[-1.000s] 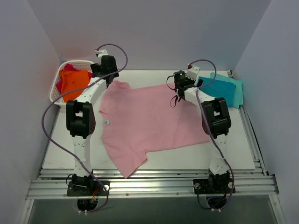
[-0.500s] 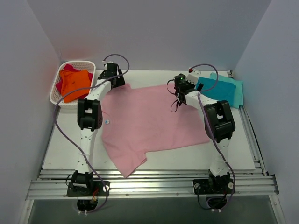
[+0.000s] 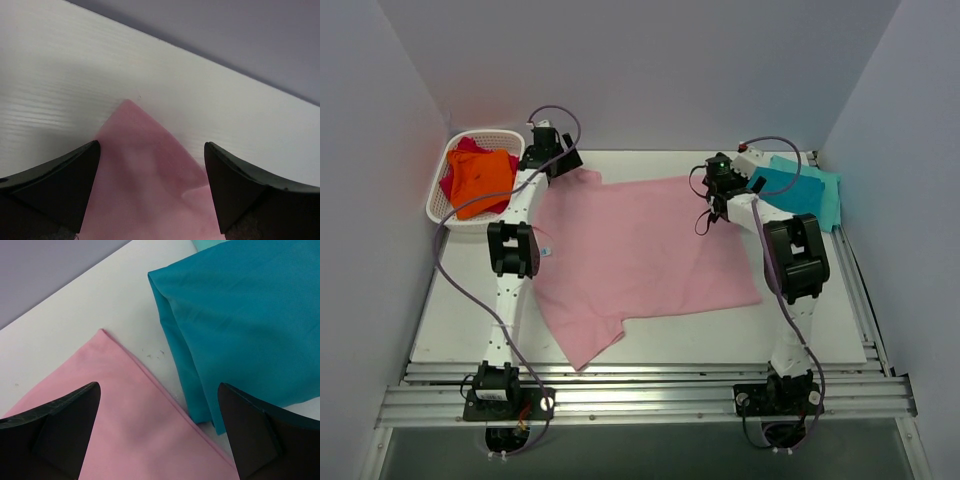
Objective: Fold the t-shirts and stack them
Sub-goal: Flatten out the tshirt
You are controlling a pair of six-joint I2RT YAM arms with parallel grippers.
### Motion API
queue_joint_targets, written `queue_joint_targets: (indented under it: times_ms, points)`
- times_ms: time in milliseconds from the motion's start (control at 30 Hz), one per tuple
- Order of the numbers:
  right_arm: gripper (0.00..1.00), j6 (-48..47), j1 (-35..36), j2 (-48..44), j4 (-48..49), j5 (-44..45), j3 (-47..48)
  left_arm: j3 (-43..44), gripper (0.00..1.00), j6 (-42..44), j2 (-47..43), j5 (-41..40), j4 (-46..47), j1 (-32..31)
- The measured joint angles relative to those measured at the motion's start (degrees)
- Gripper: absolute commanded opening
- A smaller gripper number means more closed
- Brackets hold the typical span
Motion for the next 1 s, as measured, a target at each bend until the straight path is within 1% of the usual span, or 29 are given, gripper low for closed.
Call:
queue_joint_targets:
  times_ms: [133,300,433,533,600,700,767,900,967,1000]
  points:
    - [1.00,0.0,-0.9,0.0,1.2,-0.7,-0.7,-0.4,0.94,-3.6,0.9,3.3,5.0,2.0]
    - [1.00,0.0,-1.4,-0.1,3.0,-1.4,-2.6,-3.6,0.94,-7.7,2.0,7.4,17.5,3.8]
    - [1.00,0.0,-1.3,-1.6,4.2,-1.7,-5.8,-11.1,0.94,-10.4,1.2,8.8,30.9,3.7]
    - [1.00,0.0,-0.9,-3.4,4.4,-1.0,-7.4,-17.0,0.94,-12.4,-1.8,9.9,36.7,3.8]
    - [1.00,0.0,-0.4,-5.1,4.6,0.0,-8.3,-22.7,0.94,-13.2,-5.9,10.4,39.5,4.0]
    - [1.00,-0.7,1.3,-8.9,5.2,3.1,-10.1,-33.9,0.94,-13.1,-16.2,10.3,42.7,4.4]
    - [1.00,-2.2,3.3,-12.0,6.4,5.9,-11.7,-43.1,0.94,-12.0,-25.8,9.7,44.5,4.7]
    - [1.00,-6.7,9.7,-19.4,10.3,11.4,-15.5,-60.2,0.94,-9.0,-49.0,6.5,46.1,4.9]
    - [1.00,-8.2,12.7,-23.5,13.4,11.5,-18.0,-70.3,0.94,-5.4,-62.6,2.3,47.7,4.0]
    - [1.00,-8.2,13.8,-25.8,14.2,10.7,-19.5,-76.2,0.94,-3.1,-69.0,-0.9,50.7,2.8]
